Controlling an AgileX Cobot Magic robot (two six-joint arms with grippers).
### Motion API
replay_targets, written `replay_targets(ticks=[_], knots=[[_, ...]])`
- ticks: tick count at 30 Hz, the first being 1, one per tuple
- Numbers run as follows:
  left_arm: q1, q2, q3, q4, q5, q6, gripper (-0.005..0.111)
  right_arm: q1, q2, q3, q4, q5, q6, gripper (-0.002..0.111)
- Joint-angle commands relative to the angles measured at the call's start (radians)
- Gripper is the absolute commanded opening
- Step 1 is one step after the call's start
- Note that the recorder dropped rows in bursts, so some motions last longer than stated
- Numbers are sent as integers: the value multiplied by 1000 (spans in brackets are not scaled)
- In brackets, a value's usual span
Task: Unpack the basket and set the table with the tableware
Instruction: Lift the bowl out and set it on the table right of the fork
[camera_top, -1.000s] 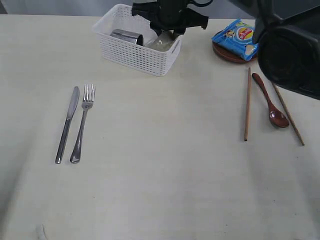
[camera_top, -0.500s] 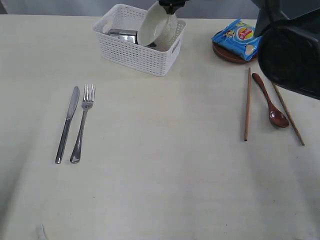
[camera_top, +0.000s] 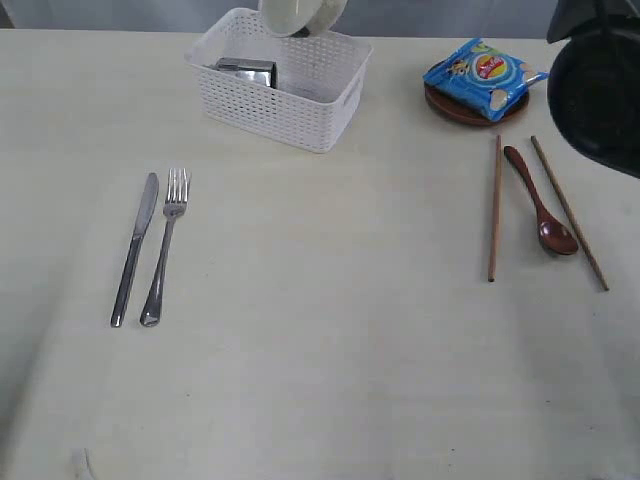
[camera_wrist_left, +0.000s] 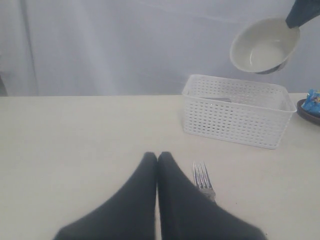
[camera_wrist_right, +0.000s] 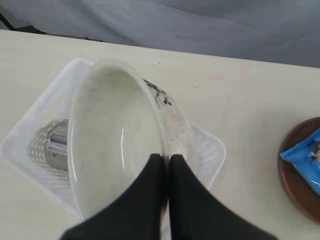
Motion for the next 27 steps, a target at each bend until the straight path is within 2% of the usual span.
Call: replay_targets(ticks=[1, 9, 14, 19, 24, 27], knots=[[-1, -4, 3, -5, -6, 0, 0, -15, -25, -4, 31, -1, -27, -1], [-1, -4, 3, -5, -6, 0, 0, 27, -63, 11, -20, -1, -80, -1], [-1, -4, 3, -5, -6, 0, 0, 32, -112, 133, -46, -1, -85, -1], [-1, -4, 3, -5, -6, 0, 0, 35, -216, 352, -102, -1, -88, -1], [-1, -4, 3, -5, -6, 0, 0, 35, -411, 627, -34, -83, -110, -1], [-1, -4, 3, -5, -6, 0, 0, 35, -528, 840, 85, -198, -171, -1]])
